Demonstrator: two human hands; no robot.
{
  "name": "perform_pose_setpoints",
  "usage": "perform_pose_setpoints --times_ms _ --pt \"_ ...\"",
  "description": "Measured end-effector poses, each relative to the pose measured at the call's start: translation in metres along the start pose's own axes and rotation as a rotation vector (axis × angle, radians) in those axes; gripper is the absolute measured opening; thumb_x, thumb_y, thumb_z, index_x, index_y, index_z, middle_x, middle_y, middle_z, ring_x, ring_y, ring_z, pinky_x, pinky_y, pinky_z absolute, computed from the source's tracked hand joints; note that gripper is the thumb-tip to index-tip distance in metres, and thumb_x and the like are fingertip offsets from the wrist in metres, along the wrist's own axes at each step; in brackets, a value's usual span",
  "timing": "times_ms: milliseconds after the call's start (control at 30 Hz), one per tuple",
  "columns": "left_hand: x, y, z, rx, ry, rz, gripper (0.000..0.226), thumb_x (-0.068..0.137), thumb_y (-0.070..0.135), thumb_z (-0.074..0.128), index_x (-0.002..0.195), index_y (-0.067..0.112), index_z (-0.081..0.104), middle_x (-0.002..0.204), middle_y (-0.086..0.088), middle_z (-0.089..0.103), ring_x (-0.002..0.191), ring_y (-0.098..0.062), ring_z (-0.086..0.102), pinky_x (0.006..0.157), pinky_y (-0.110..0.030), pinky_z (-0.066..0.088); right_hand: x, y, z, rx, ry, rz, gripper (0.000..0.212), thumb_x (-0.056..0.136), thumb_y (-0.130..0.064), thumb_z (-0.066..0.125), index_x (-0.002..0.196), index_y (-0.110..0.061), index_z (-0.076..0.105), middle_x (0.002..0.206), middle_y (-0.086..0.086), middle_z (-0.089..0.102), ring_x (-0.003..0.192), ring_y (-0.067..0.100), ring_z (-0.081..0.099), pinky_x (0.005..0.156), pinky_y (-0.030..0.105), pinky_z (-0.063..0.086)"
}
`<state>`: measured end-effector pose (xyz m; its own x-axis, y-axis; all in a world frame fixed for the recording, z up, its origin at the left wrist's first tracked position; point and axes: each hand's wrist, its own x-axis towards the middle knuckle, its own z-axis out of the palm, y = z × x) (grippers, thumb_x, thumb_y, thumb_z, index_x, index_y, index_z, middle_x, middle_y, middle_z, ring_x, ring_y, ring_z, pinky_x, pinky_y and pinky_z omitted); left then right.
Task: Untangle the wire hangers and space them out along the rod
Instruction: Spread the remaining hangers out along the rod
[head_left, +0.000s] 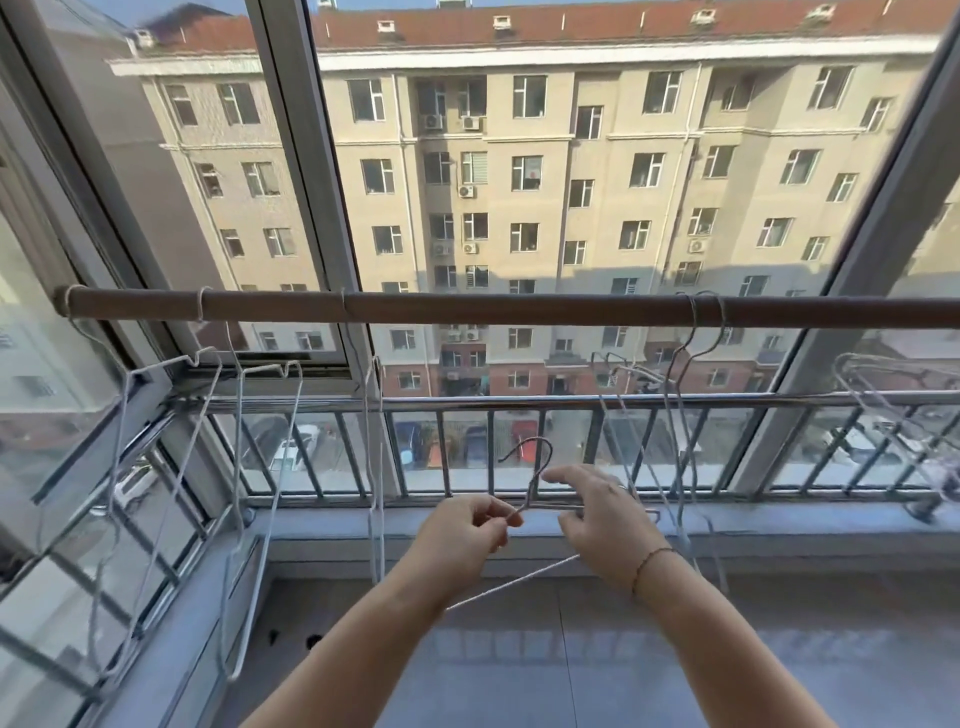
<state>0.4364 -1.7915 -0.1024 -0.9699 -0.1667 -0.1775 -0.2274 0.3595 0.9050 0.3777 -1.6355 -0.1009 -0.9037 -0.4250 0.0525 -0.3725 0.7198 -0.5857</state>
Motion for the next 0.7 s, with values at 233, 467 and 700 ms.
perform_pose_setpoints --times_ms 233,467,700 --pt "-0.001 -0.012 -0.002 0.075 0.122 0.074 0.021 0.088 0.012 0.056 0.077 0.027 0.065 0.087 -0.002 0.071 0.079 -0.010 0.059 0.073 -0.019 0.043 -0.016 0.007 -0.003 0.152 -0.139 0.074 0.020 0.085 -0.016 0.051 0.072 -0.028 0.059 0.069 -0.003 0.069 0.067 0.009 0.062 0.066 0.025 0.050" --pt "-0.017 -0.003 0.016 -0.081 0.286 0.118 0.016 0.084 0.032 0.065 0.076 0.018 0.066 0.065 0.007 0.064 0.063 -0.005 0.056 0.064 -0.019 0.046 -0.048 0.002 -0.010 0.530 -0.134 0.169 0.016 0.088 -0.006 0.051 0.077 -0.011 0.061 0.048 -0.001 0.056 0.045 0.011 0.049 0.048 0.024 0.042" --pt "-0.026 0.050 0.043 -0.333 0.033 0.284 0.010 0.086 0.018 0.063 0.081 0.015 0.070 0.069 0.003 0.072 0.069 -0.003 0.064 0.071 -0.016 0.051 -0.073 -0.015 -0.043 0.855 0.002 0.159 0.019 0.092 -0.002 0.045 0.089 -0.006 0.063 0.052 0.003 0.055 0.043 0.014 0.046 0.039 0.024 0.034"
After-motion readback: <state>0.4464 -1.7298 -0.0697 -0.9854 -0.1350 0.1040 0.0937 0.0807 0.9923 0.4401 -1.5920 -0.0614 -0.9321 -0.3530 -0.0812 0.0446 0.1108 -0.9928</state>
